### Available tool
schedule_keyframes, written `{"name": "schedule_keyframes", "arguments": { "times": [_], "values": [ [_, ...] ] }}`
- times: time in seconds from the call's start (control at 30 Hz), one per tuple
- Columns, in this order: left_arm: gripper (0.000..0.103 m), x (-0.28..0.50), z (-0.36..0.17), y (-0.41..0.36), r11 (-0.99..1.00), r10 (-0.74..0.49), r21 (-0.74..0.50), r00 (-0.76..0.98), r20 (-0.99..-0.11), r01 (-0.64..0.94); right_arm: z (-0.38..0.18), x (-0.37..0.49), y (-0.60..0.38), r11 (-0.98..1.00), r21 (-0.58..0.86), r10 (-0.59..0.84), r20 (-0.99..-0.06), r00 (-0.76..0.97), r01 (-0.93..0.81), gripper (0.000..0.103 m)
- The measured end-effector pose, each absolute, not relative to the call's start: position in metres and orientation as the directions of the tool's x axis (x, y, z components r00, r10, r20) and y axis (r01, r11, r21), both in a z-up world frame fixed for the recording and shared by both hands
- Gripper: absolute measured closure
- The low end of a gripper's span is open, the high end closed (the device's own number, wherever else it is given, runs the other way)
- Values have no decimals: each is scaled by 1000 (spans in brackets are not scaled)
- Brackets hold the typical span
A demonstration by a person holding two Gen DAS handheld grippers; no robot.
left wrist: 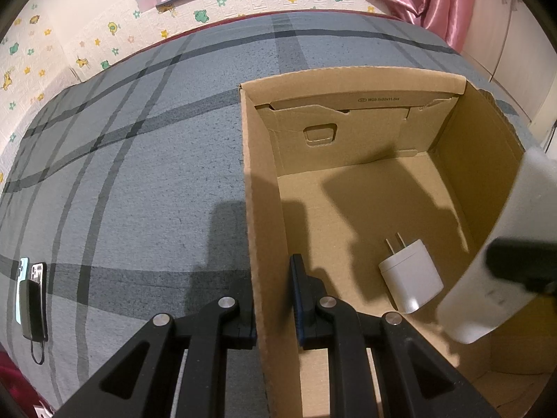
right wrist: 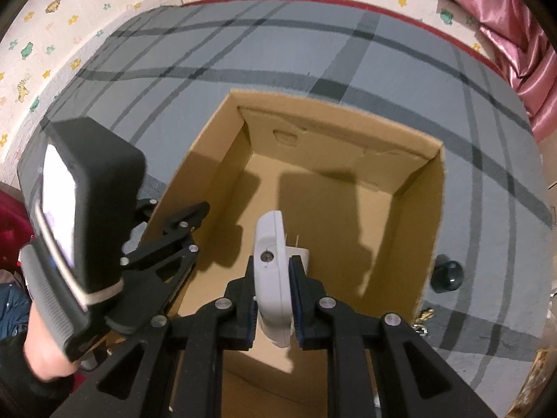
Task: Organize rigid objects
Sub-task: 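Lower the power bank into the box beside the left tool, then open the right tool and release the white power bank in the box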
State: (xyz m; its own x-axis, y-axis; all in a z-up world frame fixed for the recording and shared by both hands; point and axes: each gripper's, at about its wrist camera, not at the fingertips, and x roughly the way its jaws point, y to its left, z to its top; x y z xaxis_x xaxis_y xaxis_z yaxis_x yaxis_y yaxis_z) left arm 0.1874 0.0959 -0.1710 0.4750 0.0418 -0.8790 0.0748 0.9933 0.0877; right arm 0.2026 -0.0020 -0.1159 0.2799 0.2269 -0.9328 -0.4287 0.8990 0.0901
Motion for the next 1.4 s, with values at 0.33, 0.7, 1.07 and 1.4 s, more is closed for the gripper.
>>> {"name": "schedule_keyframes", "arguments": {
  "times": [0.33,0.7,1.07,1.4],
  "values": [
    [87,187,-171,94,993,48,95,473,-879,75,-152,218,8,905,146,238,-953,188,-401,86],
    [87,188,-171,95,993,49,95,472,-880,75,-166,239,14,925,168,240,-954,178,-341,86],
    [87,188,-171,95,993,49,96,472,-880,75,-164,244,14,931,173,240,-953,183,-322,74],
    [87,190,-171,95,993,49,94,471,-881,72,-146,243,2,940,158,237,-941,242,-303,52]
  ]
}}
